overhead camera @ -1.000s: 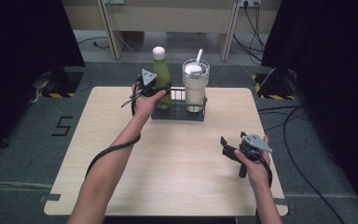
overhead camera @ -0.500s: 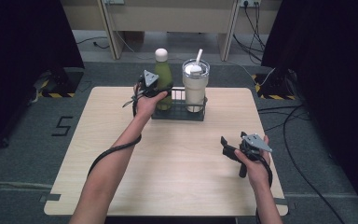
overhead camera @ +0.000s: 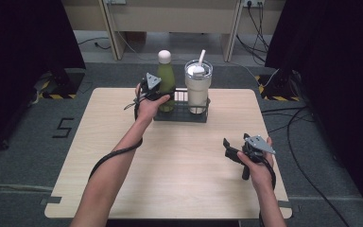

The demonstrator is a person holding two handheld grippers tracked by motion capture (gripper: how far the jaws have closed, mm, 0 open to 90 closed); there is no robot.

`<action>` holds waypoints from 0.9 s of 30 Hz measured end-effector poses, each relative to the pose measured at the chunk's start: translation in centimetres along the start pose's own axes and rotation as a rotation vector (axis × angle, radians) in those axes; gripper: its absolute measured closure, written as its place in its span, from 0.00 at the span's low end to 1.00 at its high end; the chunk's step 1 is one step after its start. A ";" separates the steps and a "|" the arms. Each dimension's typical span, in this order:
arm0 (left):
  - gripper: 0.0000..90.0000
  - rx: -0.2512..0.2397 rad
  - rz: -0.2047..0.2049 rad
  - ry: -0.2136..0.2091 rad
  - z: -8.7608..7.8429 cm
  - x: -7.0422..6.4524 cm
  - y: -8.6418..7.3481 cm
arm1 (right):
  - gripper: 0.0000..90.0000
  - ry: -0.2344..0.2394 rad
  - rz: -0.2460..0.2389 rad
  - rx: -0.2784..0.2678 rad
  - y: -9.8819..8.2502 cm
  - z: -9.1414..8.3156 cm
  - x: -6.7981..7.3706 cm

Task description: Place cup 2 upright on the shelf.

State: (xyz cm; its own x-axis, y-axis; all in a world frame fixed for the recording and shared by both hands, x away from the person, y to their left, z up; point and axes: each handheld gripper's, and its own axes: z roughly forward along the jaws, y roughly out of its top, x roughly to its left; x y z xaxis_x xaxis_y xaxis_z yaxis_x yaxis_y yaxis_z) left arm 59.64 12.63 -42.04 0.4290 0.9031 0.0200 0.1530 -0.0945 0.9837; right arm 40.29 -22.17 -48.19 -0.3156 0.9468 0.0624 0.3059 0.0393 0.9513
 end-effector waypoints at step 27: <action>0.07 -0.021 0.037 -0.002 -4.0 0.1 0.4 | 0.14 -0.002 -0.004 0.005 0.1 0.0 0.2</action>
State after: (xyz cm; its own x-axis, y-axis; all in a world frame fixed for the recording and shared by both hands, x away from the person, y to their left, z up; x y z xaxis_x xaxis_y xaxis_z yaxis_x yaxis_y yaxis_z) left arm 56.19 14.31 -40.99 0.4354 0.8985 0.0560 0.1182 -0.1187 0.9859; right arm 40.26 -21.98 -48.11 -0.3146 0.9475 0.0579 0.3094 0.0447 0.9499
